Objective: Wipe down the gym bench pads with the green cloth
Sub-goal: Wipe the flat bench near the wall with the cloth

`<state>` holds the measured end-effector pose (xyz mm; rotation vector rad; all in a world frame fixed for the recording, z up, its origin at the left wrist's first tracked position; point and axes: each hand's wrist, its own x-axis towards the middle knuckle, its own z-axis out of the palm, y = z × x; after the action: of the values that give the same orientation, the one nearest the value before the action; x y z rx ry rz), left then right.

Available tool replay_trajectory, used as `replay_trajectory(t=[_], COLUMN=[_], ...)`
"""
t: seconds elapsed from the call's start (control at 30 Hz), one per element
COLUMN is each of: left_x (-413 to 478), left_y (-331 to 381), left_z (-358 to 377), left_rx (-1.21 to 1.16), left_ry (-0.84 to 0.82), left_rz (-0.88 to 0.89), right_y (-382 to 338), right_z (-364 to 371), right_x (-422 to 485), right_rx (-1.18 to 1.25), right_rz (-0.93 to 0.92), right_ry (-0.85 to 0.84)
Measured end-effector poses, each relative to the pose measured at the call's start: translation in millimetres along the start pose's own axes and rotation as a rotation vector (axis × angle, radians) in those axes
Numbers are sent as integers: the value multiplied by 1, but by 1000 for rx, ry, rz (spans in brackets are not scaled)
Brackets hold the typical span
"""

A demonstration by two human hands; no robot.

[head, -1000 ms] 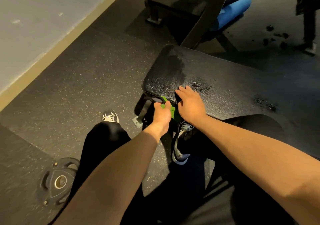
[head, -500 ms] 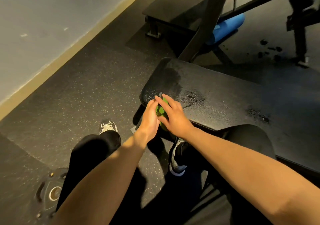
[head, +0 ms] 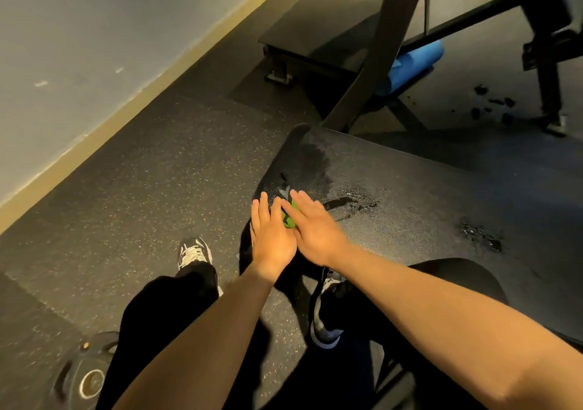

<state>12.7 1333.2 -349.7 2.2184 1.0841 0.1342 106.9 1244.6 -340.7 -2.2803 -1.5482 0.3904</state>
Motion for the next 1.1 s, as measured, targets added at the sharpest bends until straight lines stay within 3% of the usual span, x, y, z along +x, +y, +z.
replay_trajectory(t=[0.2,0.3,0.43,0.53,0.67,0.8,0.93,1.1], left_x=[14,16,16,16,16,19,29,59], left_y=[4,1,4,16,26,26,29,36], left_z=[-4,-3,-8,-7,-3,-7,-13,-19], left_rx=[122,93,68,44,26,90,140,181], left_ry=[8,-15,-31,-18,1,-5,29,-99], left_rz=[-5,7,-22,-74,-143,-143,-102,-62], right_y=[40,79,97,62,24,40,74,113], right_z=[-22,-48,-56,-43,-17,-27,-41,-57], right_x=[30,37,29,30,22,18,30,50], right_rx=[-241,-302,-176,-188,-170,-87,-105,-79], right_rz=[36,255,567,447,105,109,327,703], right_ry=[18,121,118,219,14,10,162,303])
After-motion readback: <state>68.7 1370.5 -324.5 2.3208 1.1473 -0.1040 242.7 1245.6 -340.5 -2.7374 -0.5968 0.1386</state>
